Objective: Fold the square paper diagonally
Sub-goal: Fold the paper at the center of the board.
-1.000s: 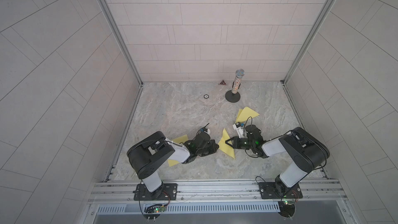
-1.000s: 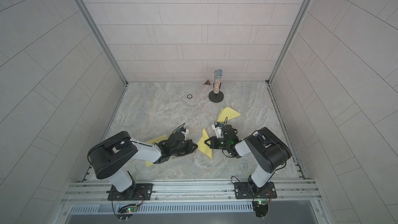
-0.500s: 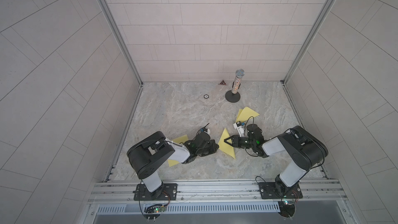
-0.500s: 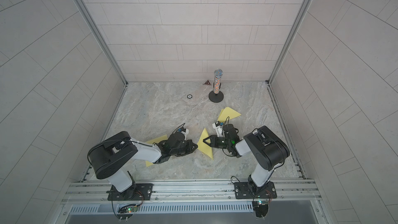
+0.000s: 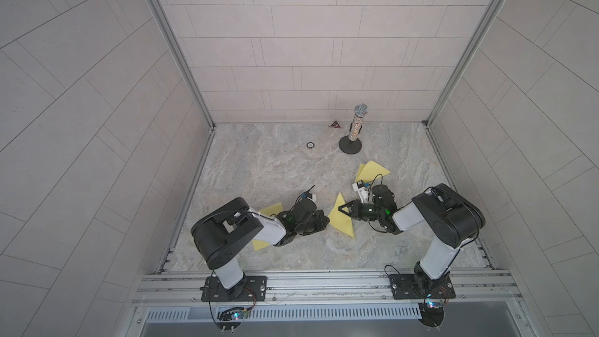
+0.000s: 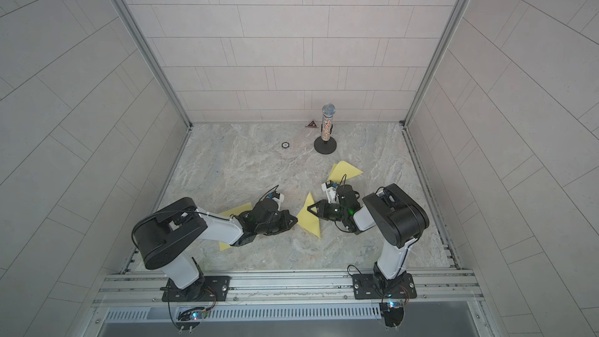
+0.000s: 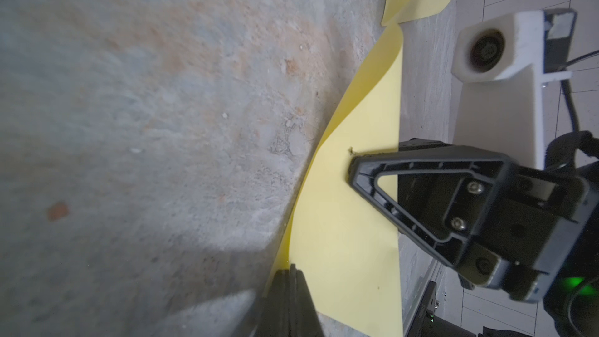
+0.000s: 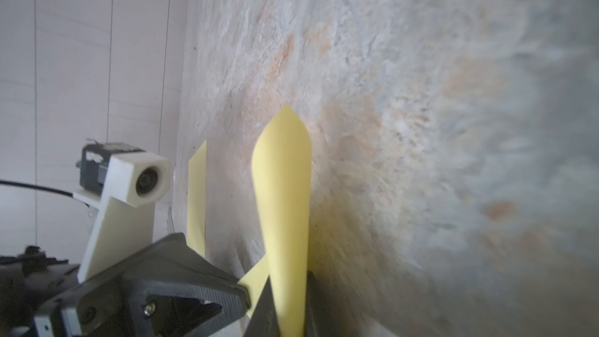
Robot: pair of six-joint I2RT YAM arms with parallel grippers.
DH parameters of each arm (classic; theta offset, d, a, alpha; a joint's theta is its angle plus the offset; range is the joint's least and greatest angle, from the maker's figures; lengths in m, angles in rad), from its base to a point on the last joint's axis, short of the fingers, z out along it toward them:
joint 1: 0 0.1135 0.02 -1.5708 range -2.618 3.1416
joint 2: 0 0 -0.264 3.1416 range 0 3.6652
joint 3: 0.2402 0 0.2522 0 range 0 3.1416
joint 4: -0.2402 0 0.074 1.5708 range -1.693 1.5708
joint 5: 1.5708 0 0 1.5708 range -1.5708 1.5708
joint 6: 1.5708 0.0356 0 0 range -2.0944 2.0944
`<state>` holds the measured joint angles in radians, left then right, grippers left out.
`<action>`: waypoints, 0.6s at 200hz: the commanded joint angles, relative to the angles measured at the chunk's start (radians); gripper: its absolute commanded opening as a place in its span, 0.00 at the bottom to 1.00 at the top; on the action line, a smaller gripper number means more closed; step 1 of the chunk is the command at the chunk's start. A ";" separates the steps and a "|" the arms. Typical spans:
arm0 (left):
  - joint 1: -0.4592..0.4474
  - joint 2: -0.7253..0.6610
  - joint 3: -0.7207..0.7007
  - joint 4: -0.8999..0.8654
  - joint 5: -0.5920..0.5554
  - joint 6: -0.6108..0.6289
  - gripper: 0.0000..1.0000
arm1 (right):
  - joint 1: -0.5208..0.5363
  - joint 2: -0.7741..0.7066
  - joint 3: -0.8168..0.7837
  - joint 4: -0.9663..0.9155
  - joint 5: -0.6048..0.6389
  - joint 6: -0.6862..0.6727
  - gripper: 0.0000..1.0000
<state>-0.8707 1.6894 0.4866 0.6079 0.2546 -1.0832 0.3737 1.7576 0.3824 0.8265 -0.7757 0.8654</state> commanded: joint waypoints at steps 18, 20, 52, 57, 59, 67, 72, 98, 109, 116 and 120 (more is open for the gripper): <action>0.002 0.046 -0.022 -0.154 -0.020 0.019 0.02 | -0.008 0.019 0.002 -0.089 0.053 -0.009 0.06; 0.003 0.046 -0.022 -0.153 -0.020 0.019 0.02 | -0.007 0.019 0.003 -0.089 0.052 -0.008 0.07; 0.003 0.049 -0.023 -0.151 -0.020 0.020 0.02 | -0.013 -0.008 0.018 -0.111 0.060 -0.024 0.27; 0.003 0.050 -0.020 -0.152 -0.020 0.020 0.02 | -0.013 -0.012 0.025 -0.118 0.058 -0.026 0.28; 0.003 0.051 -0.021 -0.151 -0.019 0.021 0.02 | -0.013 -0.014 0.027 -0.121 0.058 -0.028 0.28; 0.003 0.053 -0.018 -0.151 -0.017 0.021 0.02 | -0.013 -0.023 0.038 -0.141 0.059 -0.037 0.29; 0.003 0.053 -0.017 -0.150 -0.016 0.022 0.02 | -0.014 -0.027 0.045 -0.157 0.061 -0.047 0.30; 0.004 0.052 -0.020 -0.152 -0.017 0.022 0.02 | -0.013 -0.036 0.073 -0.219 0.073 -0.089 0.30; 0.004 0.051 -0.021 -0.150 -0.018 0.022 0.02 | -0.014 -0.027 0.080 -0.211 0.069 -0.087 0.30; 0.003 0.051 -0.020 -0.150 -0.018 0.022 0.02 | -0.013 -0.019 0.087 -0.201 0.059 -0.084 0.30; 0.003 0.052 -0.021 -0.148 -0.018 0.022 0.02 | -0.013 -0.017 0.091 -0.194 0.053 -0.081 0.30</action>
<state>-0.8707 1.6932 0.4892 0.6094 0.2592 -1.0805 0.3645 1.7302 0.4618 0.7040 -0.7475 0.8116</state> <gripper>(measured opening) 0.048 0.300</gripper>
